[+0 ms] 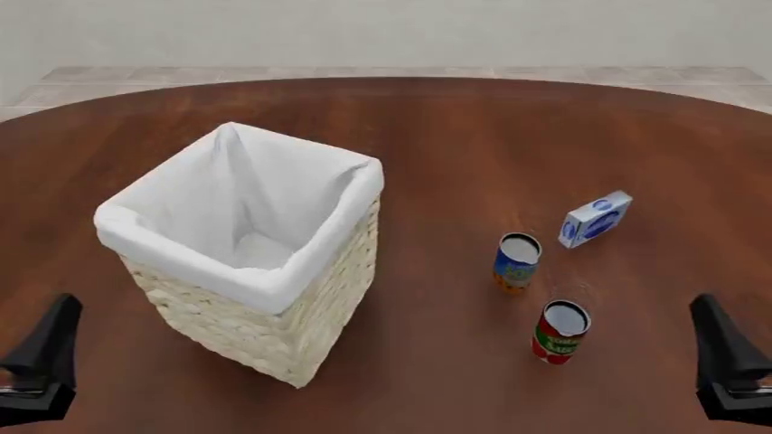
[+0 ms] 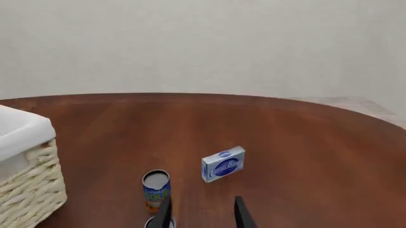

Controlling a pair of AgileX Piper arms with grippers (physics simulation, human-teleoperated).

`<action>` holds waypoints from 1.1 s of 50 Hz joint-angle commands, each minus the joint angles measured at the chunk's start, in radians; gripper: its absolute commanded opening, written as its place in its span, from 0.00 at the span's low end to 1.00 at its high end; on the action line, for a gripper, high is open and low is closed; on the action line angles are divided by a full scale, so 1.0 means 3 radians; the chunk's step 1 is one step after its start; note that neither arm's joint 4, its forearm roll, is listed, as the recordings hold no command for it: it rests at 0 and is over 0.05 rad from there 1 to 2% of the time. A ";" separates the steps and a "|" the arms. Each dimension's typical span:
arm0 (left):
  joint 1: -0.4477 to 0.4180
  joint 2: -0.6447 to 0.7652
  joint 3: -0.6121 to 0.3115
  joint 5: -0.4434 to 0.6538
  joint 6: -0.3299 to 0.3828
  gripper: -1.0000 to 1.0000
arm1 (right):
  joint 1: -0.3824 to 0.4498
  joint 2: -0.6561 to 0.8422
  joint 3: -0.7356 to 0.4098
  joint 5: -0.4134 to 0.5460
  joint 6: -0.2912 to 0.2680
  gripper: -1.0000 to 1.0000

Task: Pick up the tomato sauce, and put it in the basket.

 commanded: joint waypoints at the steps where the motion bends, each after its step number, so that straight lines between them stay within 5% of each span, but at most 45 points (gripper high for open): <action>1: 0.0000 0.0023 -0.0007 -0.0013 0.0000 1.00 | -0.0003 0.0042 -0.0003 -0.0011 0.0024 1.00; 16: 0.0000 0.0023 -0.0007 -0.0013 0.0000 1.00 | -0.0015 0.0141 -0.0072 -0.0053 -0.0014 1.00; 32: 0.0000 0.0023 -0.0008 -0.0013 0.0001 1.00 | 0.0235 0.1276 -0.0972 -0.0165 -0.0101 1.00; 55: 0.0000 0.0023 -0.0007 -0.0013 0.0000 1.00 | 0.0506 0.2321 -0.1586 -0.0128 0.0035 1.00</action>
